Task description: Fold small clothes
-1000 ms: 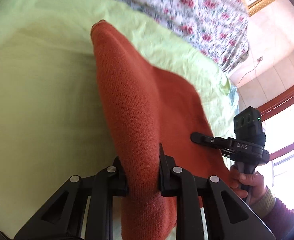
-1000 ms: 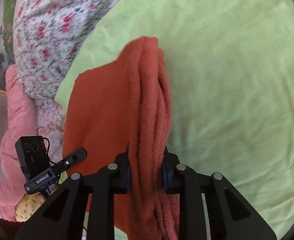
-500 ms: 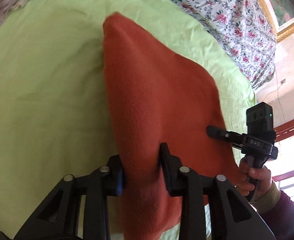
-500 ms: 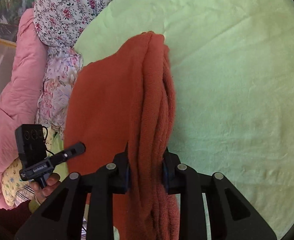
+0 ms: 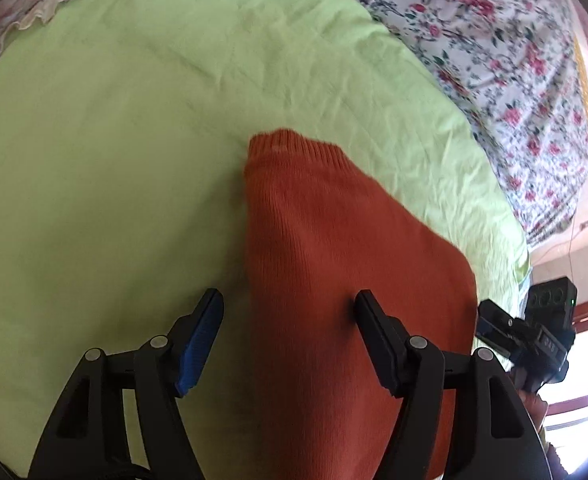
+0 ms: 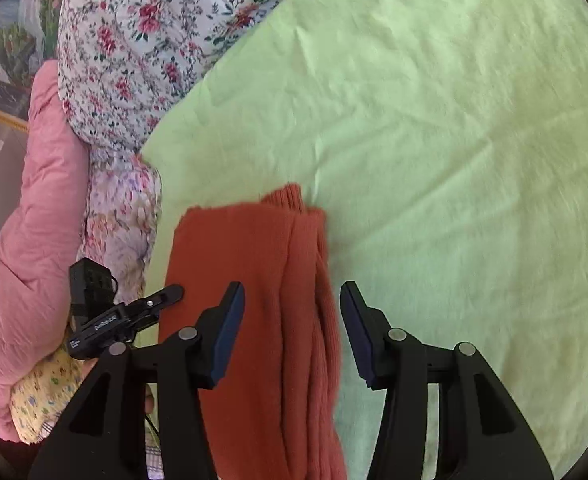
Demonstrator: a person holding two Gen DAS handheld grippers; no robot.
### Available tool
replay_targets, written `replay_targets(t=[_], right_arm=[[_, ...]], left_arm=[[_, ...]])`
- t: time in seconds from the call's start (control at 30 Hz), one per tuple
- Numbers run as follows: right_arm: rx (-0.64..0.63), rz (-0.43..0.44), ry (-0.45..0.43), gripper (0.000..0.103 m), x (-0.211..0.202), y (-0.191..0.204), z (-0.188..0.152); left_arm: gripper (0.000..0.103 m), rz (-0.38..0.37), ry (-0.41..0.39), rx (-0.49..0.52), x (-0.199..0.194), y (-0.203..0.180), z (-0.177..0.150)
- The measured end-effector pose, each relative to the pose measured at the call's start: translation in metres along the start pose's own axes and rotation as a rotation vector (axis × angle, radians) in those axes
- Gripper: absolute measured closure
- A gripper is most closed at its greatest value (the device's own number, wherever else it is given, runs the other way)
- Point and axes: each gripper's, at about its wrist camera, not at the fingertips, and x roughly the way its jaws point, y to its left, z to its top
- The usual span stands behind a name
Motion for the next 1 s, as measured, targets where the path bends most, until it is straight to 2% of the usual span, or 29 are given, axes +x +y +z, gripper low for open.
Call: replay_targets(t=[0.03, 0.07, 0.1, 0.13, 0.17, 0.23, 0.27, 0.37, 0.4, 0.47, 0.5, 0.57, 0.67, 0.73, 0.8, 0.87, 1.0], right_arm=[[0.010, 0.011, -0.001, 0.052, 0.003, -0.001, 0.004], [0.011, 0.016, 0.002, 0.054, 0.008, 0.002, 0.008], [-0.001, 0.025, 0.009, 0.075, 0.013, 0.004, 0.011], [-0.012, 0.032, 0.019, 0.090, 0.017, 0.006, 0.012], [-0.024, 0.033, 0.023, 0.093, 0.019, 0.009, 0.014], [-0.071, 0.063, -0.023, 0.093, 0.014, 0.018, 0.017], [-0.084, 0.055, -0.034, 0.093, 0.015, 0.021, 0.018], [-0.127, -0.071, 0.007, 0.094, 0.035, 0.018, 0.020], [-0.111, -0.080, 0.020, 0.092, 0.042, 0.012, 0.020], [-0.083, -0.073, 0.025, 0.091, 0.043, 0.009, 0.021], [-0.083, -0.083, 0.027, 0.086, 0.039, 0.012, 0.022], [-0.097, -0.097, 0.015, 0.083, 0.026, 0.019, 0.019], [-0.087, -0.071, 0.000, 0.083, 0.001, 0.024, 0.005], [-0.089, -0.064, 0.003, 0.079, -0.016, 0.026, -0.011], [-0.086, -0.068, 0.004, 0.067, -0.032, 0.028, -0.032], [-0.074, -0.071, 0.006, 0.060, -0.045, 0.027, -0.053], [-0.052, -0.079, -0.013, 0.060, -0.070, 0.026, -0.102]], left_arm=[[0.038, 0.000, -0.005, -0.007, 0.003, -0.001, 0.006], [0.058, -0.004, -0.024, -0.003, 0.005, -0.001, 0.012], [0.080, -0.014, -0.036, 0.010, 0.005, -0.004, 0.015], [0.092, -0.006, -0.043, 0.019, 0.004, -0.006, 0.019], [0.094, 0.013, -0.064, 0.033, 0.001, -0.009, 0.021], [0.095, 0.074, -0.116, 0.091, -0.006, -0.020, 0.023], [0.096, 0.109, -0.124, 0.102, -0.005, -0.021, 0.023], [0.094, 0.193, -0.083, 0.090, 0.014, -0.010, 0.026], [0.093, 0.192, -0.078, 0.085, 0.015, -0.008, 0.027], [0.080, 0.210, -0.086, 0.083, 0.007, -0.011, 0.026], [0.078, 0.212, -0.096, 0.084, -0.001, -0.015, 0.024], [0.074, 0.206, -0.105, 0.095, -0.015, -0.019, 0.015], [0.066, 0.194, -0.092, 0.120, -0.035, -0.023, -0.013], [0.066, 0.184, -0.079, 0.145, -0.049, -0.027, -0.042], [0.065, 0.177, -0.061, 0.170, -0.062, -0.028, -0.075], [0.062, 0.180, -0.044, 0.182, -0.072, -0.031, -0.104], [0.055, 0.173, -0.016, 0.212, -0.099, -0.030, -0.165]])
